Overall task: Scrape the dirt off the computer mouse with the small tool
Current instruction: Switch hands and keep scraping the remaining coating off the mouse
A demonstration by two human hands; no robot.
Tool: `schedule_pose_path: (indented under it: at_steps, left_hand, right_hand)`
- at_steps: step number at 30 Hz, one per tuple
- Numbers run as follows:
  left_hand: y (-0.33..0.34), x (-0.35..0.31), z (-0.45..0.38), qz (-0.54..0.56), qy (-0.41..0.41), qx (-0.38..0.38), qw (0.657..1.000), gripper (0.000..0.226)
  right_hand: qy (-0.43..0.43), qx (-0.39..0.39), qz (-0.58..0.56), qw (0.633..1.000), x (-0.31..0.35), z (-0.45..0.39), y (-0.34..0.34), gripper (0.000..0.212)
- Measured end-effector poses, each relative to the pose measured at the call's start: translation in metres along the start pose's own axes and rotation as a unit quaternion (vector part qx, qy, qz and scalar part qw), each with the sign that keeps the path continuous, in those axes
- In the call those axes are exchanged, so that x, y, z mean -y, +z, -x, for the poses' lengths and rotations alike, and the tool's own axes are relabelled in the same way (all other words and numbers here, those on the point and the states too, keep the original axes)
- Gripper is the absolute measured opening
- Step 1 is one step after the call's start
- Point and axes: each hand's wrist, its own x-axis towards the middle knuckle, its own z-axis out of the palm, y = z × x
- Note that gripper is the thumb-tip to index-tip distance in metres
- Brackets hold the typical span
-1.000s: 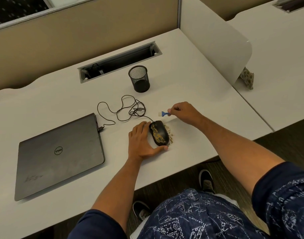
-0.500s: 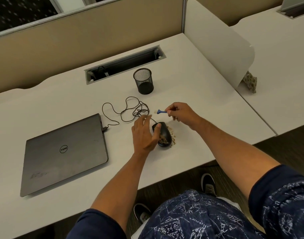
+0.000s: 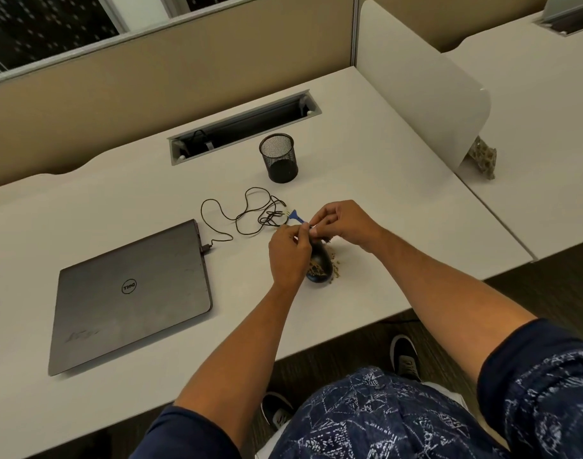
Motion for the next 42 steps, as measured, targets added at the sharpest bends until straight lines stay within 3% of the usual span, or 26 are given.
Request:
schedule_pose_path:
  at_steps: [8,13,18,23,29,42]
  left_hand:
    - [-0.007,-0.003,-0.001,0.04,-0.015,0.002,0.999,0.018]
    - [-0.016,0.009,-0.003,0.062,-0.031,-0.016,0.997,0.018]
    - [-0.032,0.033,-0.001,0.028,-0.047,-0.013,0.998,0.015]
    - [-0.04,0.043,-0.001,0.017,-0.075,0.036,0.996,0.016]
    - [-0.041,0.042,-0.002,0.011,-0.086,0.075,0.993,0.026]
    - [-0.039,0.044,0.002,0.006,-0.12,0.057,0.991,0.029]
  right_hand:
    - [-0.025,0.044,0.037,0.998,-0.004,-0.004,0.002,0.018]
    - [-0.038,-0.006,0.137,0.99,-0.011,-0.006,-0.002,0.018]
    - [-0.041,0.0,0.17,0.985,-0.025,-0.001,-0.007,0.032]
    - [-0.029,0.04,0.211,0.976,-0.035,-0.002,-0.007,0.041]
    - [-0.023,0.048,0.208,0.977,-0.04,-0.005,-0.009,0.042]
    - [-0.026,0.066,0.246,0.967,-0.035,-0.009,-0.01,0.042]
